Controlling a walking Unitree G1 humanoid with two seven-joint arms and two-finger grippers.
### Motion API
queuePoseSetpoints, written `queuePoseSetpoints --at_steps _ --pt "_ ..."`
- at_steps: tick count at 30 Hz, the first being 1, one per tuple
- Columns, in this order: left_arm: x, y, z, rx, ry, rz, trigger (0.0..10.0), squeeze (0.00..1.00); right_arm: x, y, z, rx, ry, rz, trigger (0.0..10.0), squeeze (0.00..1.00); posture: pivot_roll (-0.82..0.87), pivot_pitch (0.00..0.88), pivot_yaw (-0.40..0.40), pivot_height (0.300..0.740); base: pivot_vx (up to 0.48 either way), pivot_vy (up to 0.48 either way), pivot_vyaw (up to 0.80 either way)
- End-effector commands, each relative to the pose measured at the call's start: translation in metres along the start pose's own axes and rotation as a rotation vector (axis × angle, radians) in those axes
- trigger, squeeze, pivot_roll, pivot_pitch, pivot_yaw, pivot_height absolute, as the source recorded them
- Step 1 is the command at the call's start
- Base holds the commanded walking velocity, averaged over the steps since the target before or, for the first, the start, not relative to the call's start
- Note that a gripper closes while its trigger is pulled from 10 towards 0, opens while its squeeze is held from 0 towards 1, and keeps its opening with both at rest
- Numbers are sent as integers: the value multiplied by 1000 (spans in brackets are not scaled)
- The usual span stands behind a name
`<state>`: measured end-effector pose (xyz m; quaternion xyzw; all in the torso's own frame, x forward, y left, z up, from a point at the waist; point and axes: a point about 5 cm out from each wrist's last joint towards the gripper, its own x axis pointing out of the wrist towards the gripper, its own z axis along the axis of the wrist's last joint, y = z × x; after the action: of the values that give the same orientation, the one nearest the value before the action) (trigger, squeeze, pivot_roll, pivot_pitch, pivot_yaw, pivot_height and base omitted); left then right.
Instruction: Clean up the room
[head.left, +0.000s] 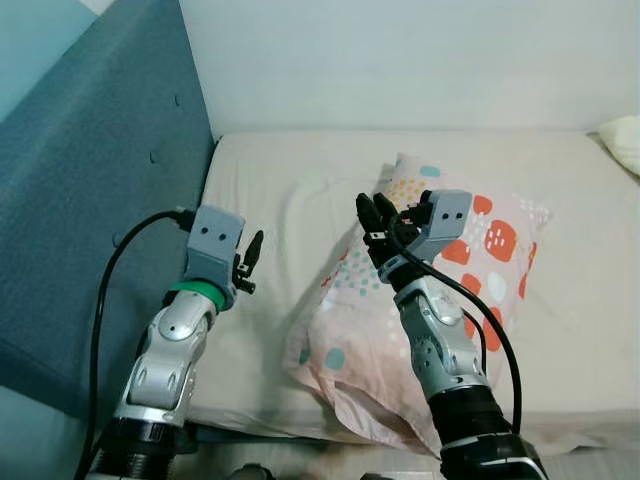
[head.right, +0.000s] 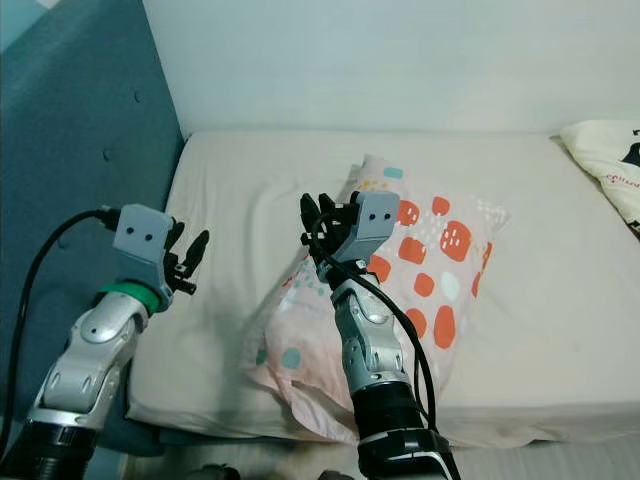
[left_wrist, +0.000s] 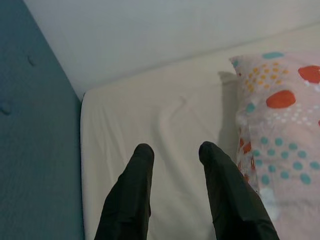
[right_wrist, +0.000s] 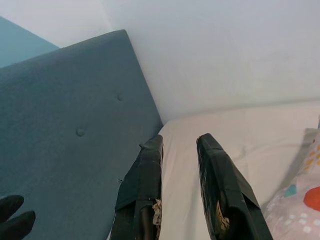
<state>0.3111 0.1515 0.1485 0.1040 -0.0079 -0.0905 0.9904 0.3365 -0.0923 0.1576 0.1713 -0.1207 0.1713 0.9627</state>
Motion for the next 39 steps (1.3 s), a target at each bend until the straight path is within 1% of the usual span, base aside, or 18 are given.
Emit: queuePoseSetpoints --at_steps 1,12,15,17,19,20,21,22,23,24,25,26,28,29,32,34,36,39 --pt "-2 0 -4 9 9 3 10000 0 -1 0 -1 -1 0 -4 10000 0 46 0 56 657 0 0 0" --pt "1 -7 3 8 -19 -12 10000 0 -3 -9 6 -18 -21 -30 10000 0 44 0 59 612 0 0 0" --pt "2 -8 6 10 -29 -22 10000 0 -8 -22 12 -33 -33 -73 10000 0 44 0 64 603 0 0 0" --pt "2 -9 9 13 -38 -31 10000 0 -17 -40 20 -59 -48 -133 10000 0 47 0 64 603 0 0 0" --pt "2 -9 9 13 -38 -31 10000 0 -17 -40 20 -59 -48 -133 10000 0 47 0 64 603 0 0 0" --pt "2 -10 11 14 -41 -34 10000 0 -23 -48 25 -77 -59 -162 10000 0 46 0 64 603 0 0 0" --pt "2 -10 11 14 -41 -34 10000 0 -23 -48 25 -77 -59 -162 10000 0 46 0 64 603 0 0 0" --pt "3 -10 12 16 -45 -36 10000 0 -33 -65 38 -136 -89 -229 10000 0 41 0 65 603 0 0 0" --pt "3 -9 14 16 -48 -37 10000 0 -47 -89 56 -207 -131 -330 10000 0 31 0 75 603 0 0 0" --pt "3 -9 14 16 -48 -37 10000 0 -47 -89 56 -207 -131 -330 10000 0 31 0 75 603 0 0 0" --pt "2 -9 15 14 -49 -44 10000 0 -65 -114 75 -307 -162 -435 10000 0 20 7 86 603 0 0 0" --pt "2 -9 16 12 -50 -56 10000 0 -80 -134 88 -362 -179 -521 10000 0 7 17 104 603 0 0 0" --pt "3 -11 19 9 -52 -75 10000 0 -92 -152 96 -404 -176 -592 10000 0 -2 34 127 603 0 0 0" --pt "3 -13 21 8 -56 -83 10000 0 -92 -157 94 -395 -167 -601 10000 0 -5 45 136 603 0 0 0" --pt "4 -14 25 2 -63 -90 10000 0 -89 -160 91 -376 -152 -601 10000 0 -7 56 140 603 0 0 0" --pt "10 -18 38 -20 -97 -88 10000 0 -77 -166 81 -295 -124 -604 10000 0 6 103 147 603 0 0 0" --pt "17 -22 48 -27 -123 -83 10000 0 -70 -171 76 -257 -96 -619 10000 0 21 127 146 603 0 0 0" --pt "21 -24 51 -27 -129 -83 10000 0 -69 -173 74 -251 -84 -630 10000 0 21 127 146 603 0 0 0"
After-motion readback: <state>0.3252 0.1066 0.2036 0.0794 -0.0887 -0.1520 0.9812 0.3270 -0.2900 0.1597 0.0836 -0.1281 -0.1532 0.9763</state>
